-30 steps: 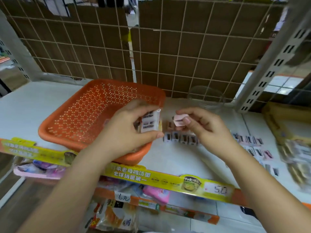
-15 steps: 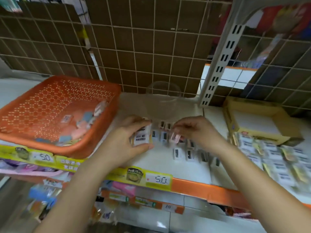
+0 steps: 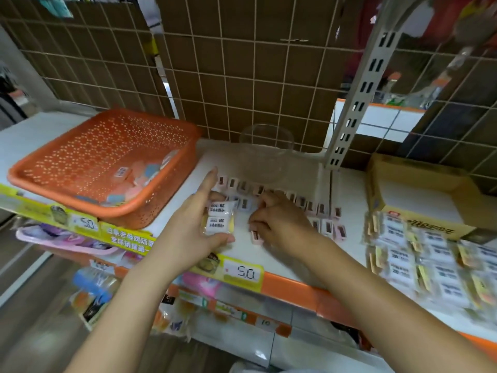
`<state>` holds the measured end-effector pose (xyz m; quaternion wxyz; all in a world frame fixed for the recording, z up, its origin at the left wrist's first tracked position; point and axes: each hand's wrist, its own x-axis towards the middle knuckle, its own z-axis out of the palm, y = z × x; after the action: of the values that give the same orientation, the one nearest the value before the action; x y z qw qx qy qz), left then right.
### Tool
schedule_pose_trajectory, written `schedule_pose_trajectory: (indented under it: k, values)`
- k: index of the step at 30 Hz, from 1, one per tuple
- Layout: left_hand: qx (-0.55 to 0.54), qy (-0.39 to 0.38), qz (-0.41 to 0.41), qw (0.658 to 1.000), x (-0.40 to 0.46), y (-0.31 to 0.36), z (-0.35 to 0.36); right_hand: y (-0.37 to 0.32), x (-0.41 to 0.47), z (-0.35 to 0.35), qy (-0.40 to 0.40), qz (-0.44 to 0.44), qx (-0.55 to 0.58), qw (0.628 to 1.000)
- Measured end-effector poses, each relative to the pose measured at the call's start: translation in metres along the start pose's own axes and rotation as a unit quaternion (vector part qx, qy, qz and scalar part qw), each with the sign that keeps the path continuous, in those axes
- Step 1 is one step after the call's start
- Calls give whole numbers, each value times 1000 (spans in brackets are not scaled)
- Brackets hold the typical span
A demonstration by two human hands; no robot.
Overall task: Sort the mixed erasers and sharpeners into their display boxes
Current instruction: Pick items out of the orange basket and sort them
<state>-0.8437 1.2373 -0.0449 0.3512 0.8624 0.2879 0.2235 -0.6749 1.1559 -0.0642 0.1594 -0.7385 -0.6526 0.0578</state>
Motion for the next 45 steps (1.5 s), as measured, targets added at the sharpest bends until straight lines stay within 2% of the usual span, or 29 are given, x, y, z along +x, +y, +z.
schedule_pose_trajectory:
  k: [1,3,5,6,9,13,17,21,25,30,33,36,43,45]
  values:
    - [-6,2,7,1000,0,0,-1,-1,0,0,18,15,32,999]
    - [-24,3,23,999,1,0,-2,-9,-1,-6,60,88,189,976]
    - [-53,-7,49,997,3,2,0,-21,-4,-20,61,163,387,906]
    - [-68,-14,64,995,3,4,2,-24,-6,-26,40,187,437,879]
    - [-105,-45,96,989,6,15,9,-28,-17,-36,-17,199,523,829]
    - [-92,-39,103,990,9,30,20,-20,-36,-43,37,246,613,750]
    - [-19,-6,117,993,10,47,35,2,-67,-52,89,267,644,711]
    - [17,-4,161,987,14,64,60,28,-110,-67,116,276,620,725]
    - [53,-24,226,972,20,86,97,59,-154,-88,189,295,554,755]
    - [17,-46,261,964,30,120,144,100,-201,-117,267,332,455,782]
    - [22,-71,234,969,41,131,166,125,-215,-127,311,341,436,773]
    - [37,-76,198,976,51,136,180,144,-222,-127,322,341,423,775]
    - [67,-100,150,981,58,140,196,170,-217,-108,281,387,353,804]
    - [61,-96,146,983,57,141,197,173,-220,-107,261,393,315,823]
